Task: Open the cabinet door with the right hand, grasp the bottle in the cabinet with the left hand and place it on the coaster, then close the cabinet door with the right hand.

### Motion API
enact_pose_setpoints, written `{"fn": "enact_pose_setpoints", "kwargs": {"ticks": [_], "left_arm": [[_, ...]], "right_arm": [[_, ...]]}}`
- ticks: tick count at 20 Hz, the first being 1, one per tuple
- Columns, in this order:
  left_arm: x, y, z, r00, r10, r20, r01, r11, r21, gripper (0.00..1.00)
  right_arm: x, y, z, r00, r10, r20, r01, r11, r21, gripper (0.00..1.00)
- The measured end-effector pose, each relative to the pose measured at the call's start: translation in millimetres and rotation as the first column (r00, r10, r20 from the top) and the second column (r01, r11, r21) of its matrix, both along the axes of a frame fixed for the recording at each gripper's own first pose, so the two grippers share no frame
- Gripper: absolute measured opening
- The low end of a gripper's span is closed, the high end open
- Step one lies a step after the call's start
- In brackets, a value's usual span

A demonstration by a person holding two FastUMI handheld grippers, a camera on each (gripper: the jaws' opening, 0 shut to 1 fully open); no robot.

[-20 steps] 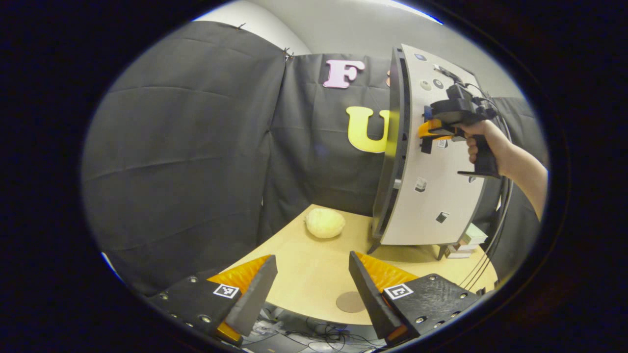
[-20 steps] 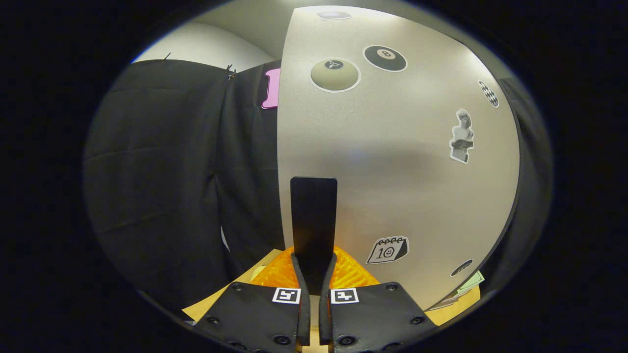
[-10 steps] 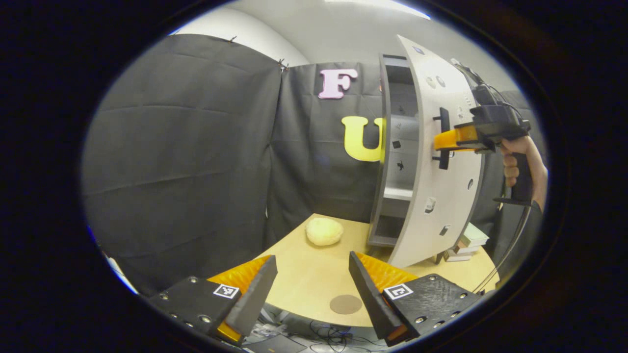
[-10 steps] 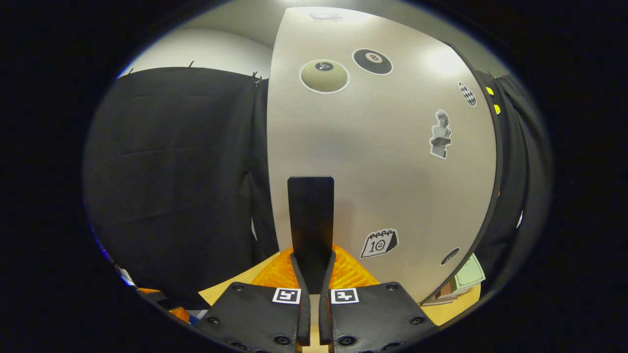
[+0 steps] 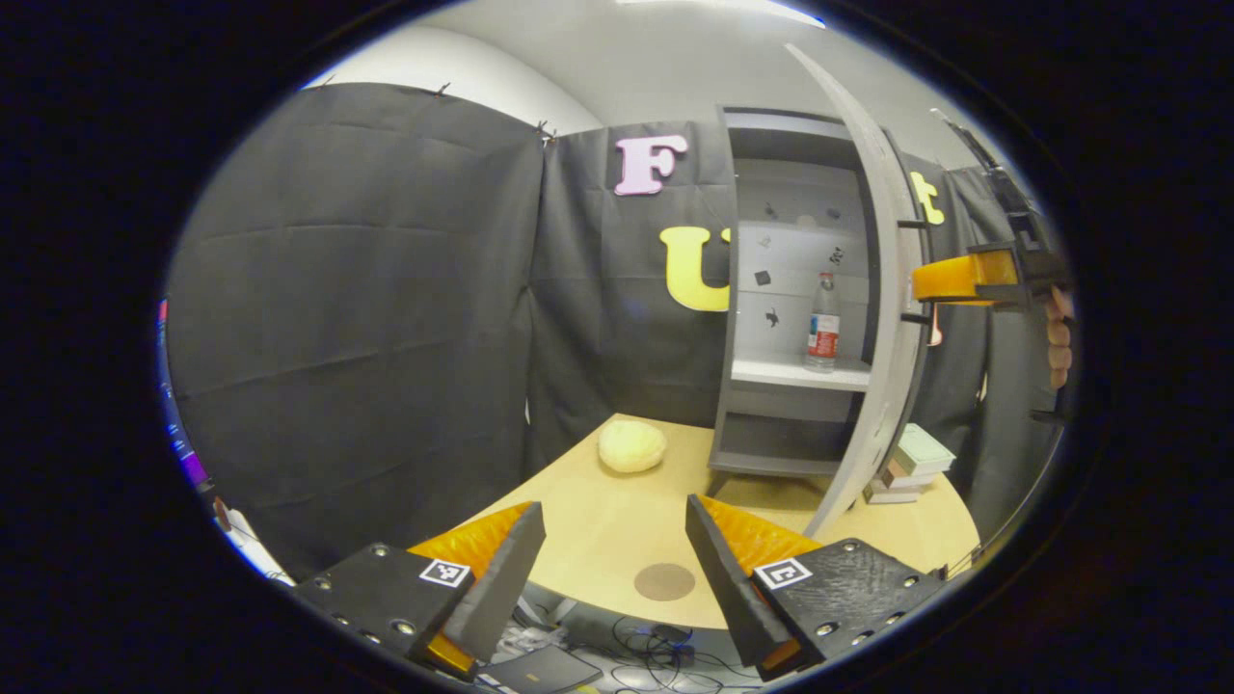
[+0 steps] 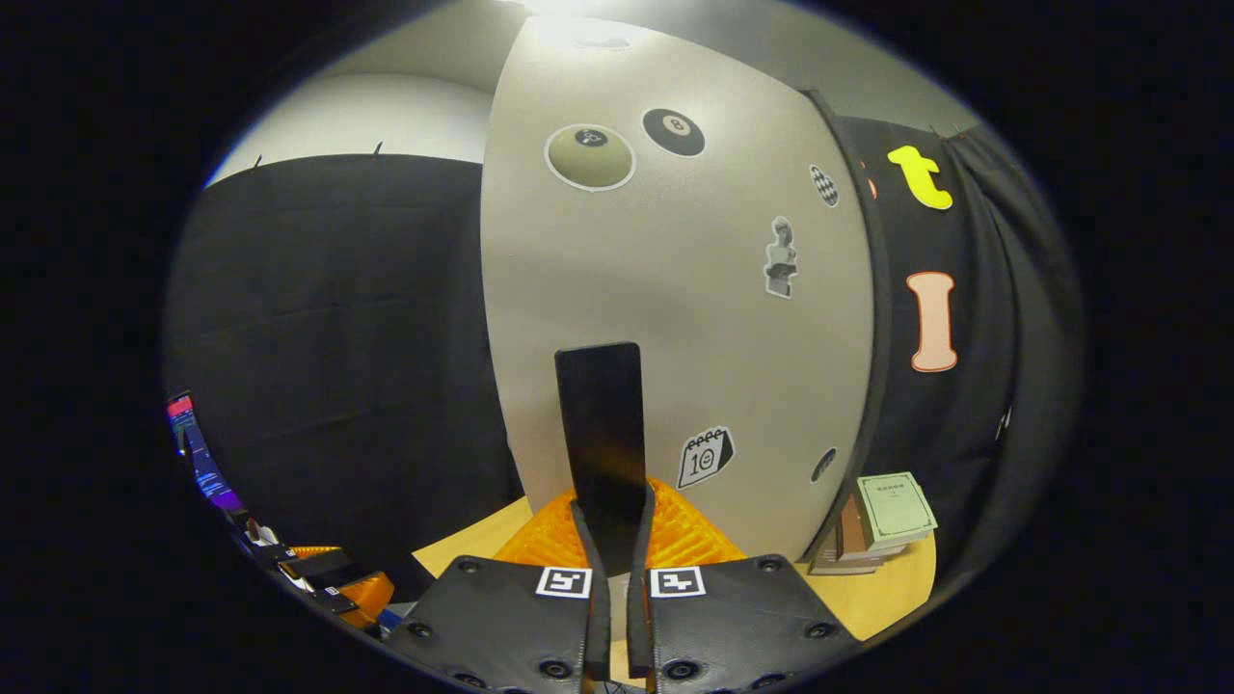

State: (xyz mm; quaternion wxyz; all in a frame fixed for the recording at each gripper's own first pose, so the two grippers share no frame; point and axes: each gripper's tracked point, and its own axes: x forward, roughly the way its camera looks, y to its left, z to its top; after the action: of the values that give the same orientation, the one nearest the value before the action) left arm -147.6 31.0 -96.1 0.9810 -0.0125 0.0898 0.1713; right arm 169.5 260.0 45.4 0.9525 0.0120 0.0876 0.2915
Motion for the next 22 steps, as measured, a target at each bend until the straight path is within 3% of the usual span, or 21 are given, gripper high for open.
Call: {"fn": "enact_pose_setpoints", "kwargs": {"ticks": [10,13,14,19,20,22], "left_arm": [[3.2,-49.7,8.5,0.998,-0.070,0.007,0.069,0.998,0.013,0.88],[21.7,-61.3,12.1,0.993,-0.114,0.019,0.114,0.993,-0.003,0.88],[31.6,-64.4,10.2,0.991,-0.130,0.015,0.130,0.992,-0.005,0.88],[79.7,-72.3,23.4,0.975,-0.223,0.024,0.222,0.975,0.031,0.88],[90.7,-74.0,23.9,0.969,-0.246,0.028,0.245,0.969,0.027,0.89],[112.8,-74.4,22.1,0.958,-0.285,0.026,0.285,0.958,0.016,0.89]], "right_arm": [[-8.9,-51.5,2.3,0.993,-0.114,0.043,0.114,0.993,0.005,0.08],[-5.0,-65.8,3.9,0.987,-0.138,0.082,0.136,0.990,0.036,0.07],[-1.5,-72.1,3.2,0.984,-0.159,0.085,0.156,0.987,0.039,0.04],[12.5,-103.0,4.1,0.956,-0.269,0.119,0.269,0.963,0.016,0.06],[11.5,-107.4,4.2,0.947,-0.296,0.125,0.296,0.955,0.018,0.02],[12.0,-108.6,6.1,0.942,-0.317,0.111,0.314,0.948,0.044,0.06]]}}
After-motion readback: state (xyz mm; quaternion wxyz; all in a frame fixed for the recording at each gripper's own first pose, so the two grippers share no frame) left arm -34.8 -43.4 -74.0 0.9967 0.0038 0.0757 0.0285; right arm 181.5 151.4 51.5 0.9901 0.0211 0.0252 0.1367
